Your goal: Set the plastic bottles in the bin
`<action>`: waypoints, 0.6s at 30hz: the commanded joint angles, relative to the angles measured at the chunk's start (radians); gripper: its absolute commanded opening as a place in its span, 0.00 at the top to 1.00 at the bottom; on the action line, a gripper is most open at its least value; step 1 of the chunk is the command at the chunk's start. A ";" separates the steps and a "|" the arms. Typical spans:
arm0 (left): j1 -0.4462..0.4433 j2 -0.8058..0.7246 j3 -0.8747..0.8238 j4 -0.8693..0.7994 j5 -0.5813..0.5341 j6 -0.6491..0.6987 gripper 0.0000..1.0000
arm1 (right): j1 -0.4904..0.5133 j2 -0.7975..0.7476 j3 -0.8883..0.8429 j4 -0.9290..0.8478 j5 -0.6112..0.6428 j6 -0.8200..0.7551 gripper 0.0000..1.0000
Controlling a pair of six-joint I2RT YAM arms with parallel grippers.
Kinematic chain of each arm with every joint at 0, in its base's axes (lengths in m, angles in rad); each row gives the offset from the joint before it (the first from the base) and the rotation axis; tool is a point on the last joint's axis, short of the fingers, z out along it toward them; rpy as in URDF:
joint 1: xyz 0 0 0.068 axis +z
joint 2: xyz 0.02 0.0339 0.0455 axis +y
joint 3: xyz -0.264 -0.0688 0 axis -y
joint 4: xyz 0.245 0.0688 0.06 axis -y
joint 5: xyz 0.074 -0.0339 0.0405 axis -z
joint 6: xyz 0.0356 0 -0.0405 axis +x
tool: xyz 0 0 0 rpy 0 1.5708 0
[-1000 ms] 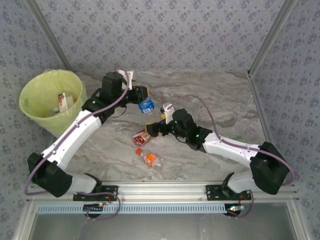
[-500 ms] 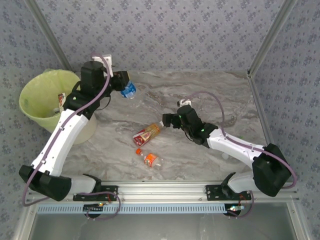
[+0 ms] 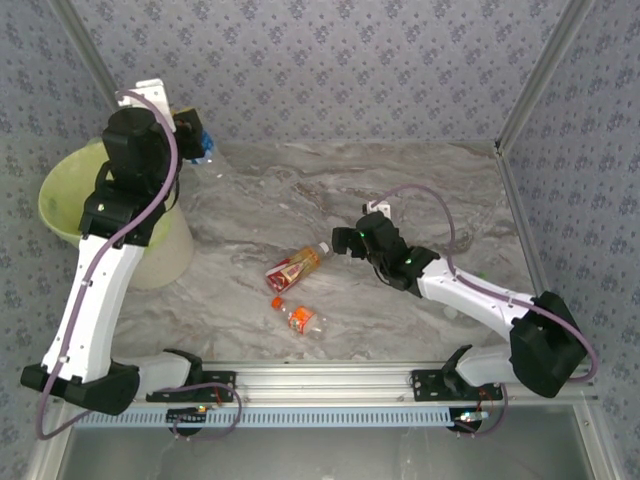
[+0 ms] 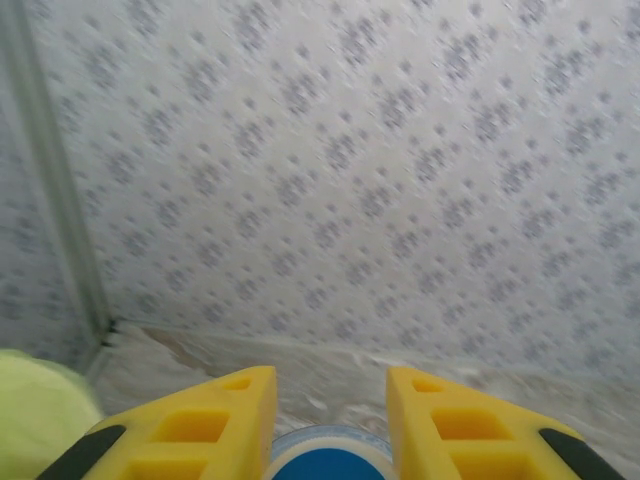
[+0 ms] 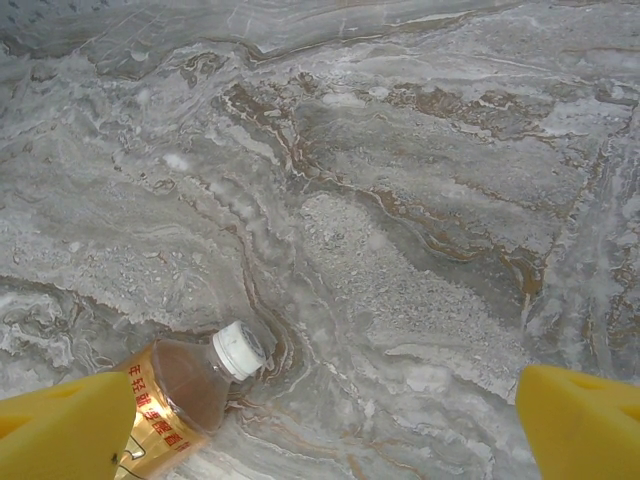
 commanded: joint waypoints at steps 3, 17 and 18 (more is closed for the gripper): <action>0.039 -0.049 0.046 -0.001 -0.242 0.112 1.00 | -0.008 -0.024 -0.009 -0.031 0.046 0.020 0.00; 0.271 -0.050 -0.083 -0.005 -0.409 0.072 1.00 | -0.012 -0.006 -0.007 -0.034 0.040 0.039 0.00; 0.289 -0.048 -0.100 -0.007 -0.409 0.062 1.00 | -0.010 -0.003 -0.005 -0.035 0.038 0.040 0.00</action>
